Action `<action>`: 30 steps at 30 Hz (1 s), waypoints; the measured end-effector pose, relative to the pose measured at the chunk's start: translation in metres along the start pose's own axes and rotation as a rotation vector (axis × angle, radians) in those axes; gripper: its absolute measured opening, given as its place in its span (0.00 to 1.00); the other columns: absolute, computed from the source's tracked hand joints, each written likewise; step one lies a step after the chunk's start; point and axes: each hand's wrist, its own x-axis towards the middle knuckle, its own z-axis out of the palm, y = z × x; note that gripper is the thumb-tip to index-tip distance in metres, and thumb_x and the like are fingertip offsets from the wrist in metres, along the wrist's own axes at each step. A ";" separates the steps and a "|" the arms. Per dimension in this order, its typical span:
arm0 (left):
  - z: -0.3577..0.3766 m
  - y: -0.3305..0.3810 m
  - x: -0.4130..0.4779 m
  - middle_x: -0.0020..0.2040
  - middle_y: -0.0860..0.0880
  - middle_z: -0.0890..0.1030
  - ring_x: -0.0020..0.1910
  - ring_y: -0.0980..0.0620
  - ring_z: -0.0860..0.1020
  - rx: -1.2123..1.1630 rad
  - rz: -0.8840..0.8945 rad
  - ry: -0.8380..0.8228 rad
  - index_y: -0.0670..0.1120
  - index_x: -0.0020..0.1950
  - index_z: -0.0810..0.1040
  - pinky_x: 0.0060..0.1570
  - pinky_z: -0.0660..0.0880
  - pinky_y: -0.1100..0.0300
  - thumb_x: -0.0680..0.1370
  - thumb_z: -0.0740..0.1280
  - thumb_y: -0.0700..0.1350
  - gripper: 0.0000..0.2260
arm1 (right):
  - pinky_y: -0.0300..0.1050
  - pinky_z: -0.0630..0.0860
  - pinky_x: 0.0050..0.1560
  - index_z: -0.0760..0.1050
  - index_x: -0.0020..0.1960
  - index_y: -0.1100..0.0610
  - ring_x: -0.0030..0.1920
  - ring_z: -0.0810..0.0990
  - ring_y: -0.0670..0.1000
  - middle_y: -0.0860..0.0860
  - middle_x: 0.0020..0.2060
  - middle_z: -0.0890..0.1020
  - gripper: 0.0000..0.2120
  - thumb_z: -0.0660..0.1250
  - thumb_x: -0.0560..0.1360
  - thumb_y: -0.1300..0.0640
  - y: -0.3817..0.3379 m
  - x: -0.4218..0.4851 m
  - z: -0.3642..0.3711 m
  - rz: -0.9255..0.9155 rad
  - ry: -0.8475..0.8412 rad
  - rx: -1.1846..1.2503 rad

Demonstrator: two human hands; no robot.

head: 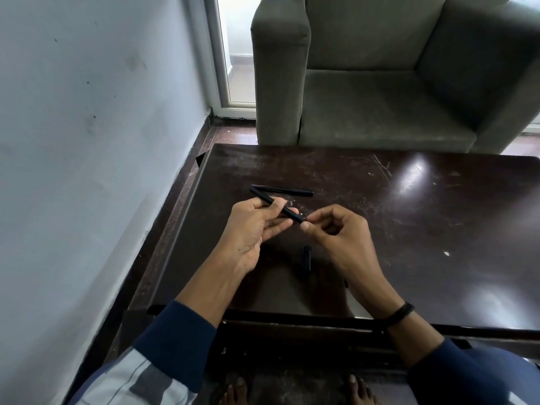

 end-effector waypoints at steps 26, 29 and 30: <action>0.000 -0.001 0.001 0.46 0.42 0.87 0.47 0.49 0.87 0.013 -0.005 -0.005 0.35 0.55 0.81 0.44 0.83 0.60 0.81 0.68 0.37 0.07 | 0.41 0.77 0.39 0.83 0.43 0.50 0.37 0.81 0.45 0.48 0.36 0.85 0.03 0.76 0.76 0.53 -0.003 0.000 -0.002 0.018 -0.006 -0.023; 0.000 0.000 0.000 0.46 0.42 0.87 0.47 0.48 0.87 0.012 -0.003 -0.009 0.36 0.55 0.81 0.44 0.83 0.60 0.81 0.67 0.37 0.07 | 0.43 0.79 0.41 0.82 0.45 0.49 0.40 0.82 0.47 0.49 0.39 0.85 0.05 0.78 0.73 0.53 0.000 0.000 -0.002 0.015 -0.008 -0.002; 0.000 0.000 0.000 0.46 0.42 0.87 0.47 0.48 0.87 0.011 -0.003 -0.009 0.36 0.55 0.81 0.44 0.82 0.61 0.81 0.67 0.37 0.07 | 0.44 0.79 0.42 0.82 0.46 0.48 0.40 0.82 0.48 0.50 0.39 0.85 0.06 0.78 0.73 0.51 0.000 0.000 -0.002 0.019 -0.007 0.018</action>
